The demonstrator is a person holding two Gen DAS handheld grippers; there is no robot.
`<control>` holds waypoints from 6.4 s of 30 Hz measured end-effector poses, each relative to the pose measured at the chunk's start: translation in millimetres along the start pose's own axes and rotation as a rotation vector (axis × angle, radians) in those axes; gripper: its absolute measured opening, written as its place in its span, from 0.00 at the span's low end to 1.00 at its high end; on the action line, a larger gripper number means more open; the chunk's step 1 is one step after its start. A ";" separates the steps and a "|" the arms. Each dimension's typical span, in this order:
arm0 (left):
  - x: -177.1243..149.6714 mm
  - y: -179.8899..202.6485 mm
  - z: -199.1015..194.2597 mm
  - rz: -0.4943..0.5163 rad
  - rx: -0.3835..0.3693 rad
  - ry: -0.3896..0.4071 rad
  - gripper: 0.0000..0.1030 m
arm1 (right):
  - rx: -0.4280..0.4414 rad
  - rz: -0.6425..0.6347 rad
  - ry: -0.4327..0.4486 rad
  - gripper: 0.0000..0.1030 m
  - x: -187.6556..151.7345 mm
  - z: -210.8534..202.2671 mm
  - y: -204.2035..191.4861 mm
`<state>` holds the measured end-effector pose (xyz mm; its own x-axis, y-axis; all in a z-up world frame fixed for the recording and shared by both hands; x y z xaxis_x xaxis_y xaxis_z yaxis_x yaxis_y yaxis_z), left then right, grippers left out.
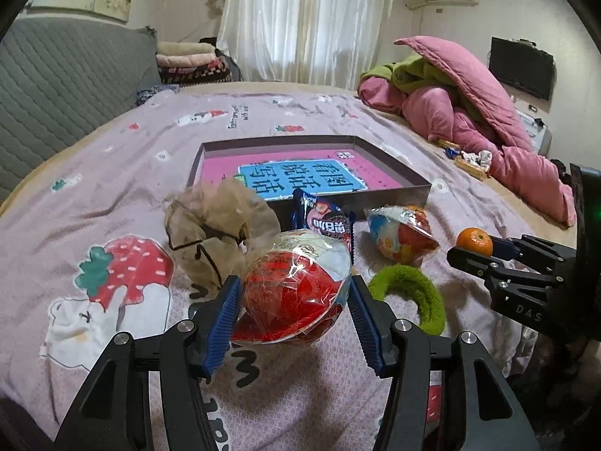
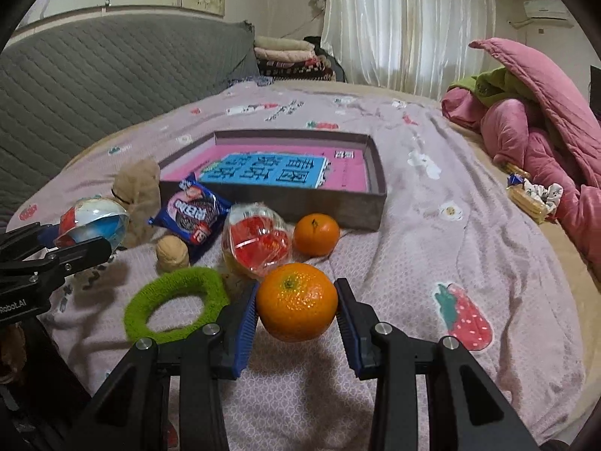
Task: Organize objects
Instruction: 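Close left gripper on the red wrapped ball while right gripper closes on the orange, then lift and carry the red ball and the orange over the grey tray with both grippers, then open right gripper to drop the orange on the book while left gripper releases the red ball, then withdraw both open grippers from the tray back toward the remaining items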
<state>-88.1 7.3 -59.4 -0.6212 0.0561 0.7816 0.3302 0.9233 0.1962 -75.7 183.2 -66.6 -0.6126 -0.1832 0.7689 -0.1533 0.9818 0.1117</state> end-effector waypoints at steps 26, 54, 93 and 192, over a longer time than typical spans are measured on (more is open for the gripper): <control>68.3 -12.0 29.6 0.010 0.023 0.068 0.57 | 0.008 0.026 0.097 0.39 60.0 13.9 5.3; 125.3 -54.8 86.0 -0.030 0.050 0.048 0.57 | 0.014 -0.027 0.062 0.39 102.9 85.7 4.2; 90.2 -74.4 153.3 -0.057 0.060 -0.185 0.57 | 0.042 -0.062 -0.106 0.39 92.5 151.0 -2.2; 62.0 -25.2 -13.5 0.009 0.172 0.015 0.66 | 0.005 -0.007 0.210 0.72 69.9 -21.3 8.9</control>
<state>-125.3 -17.6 -7.9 -0.6077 0.0606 0.7919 0.2090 0.9741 0.0859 -103.4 180.2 1.5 -0.4368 -0.1753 0.8823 -0.1611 0.9802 0.1150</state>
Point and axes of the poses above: each gripper's, at about its wrist camera, not at the fingertips, and z roughly the way its jaws point, y to its right, x to its top, the point moved 7 cm from there along z, roughly the way its jaws point, and after that the axes turned 10 degrees about -x, right-handed, at the moved point
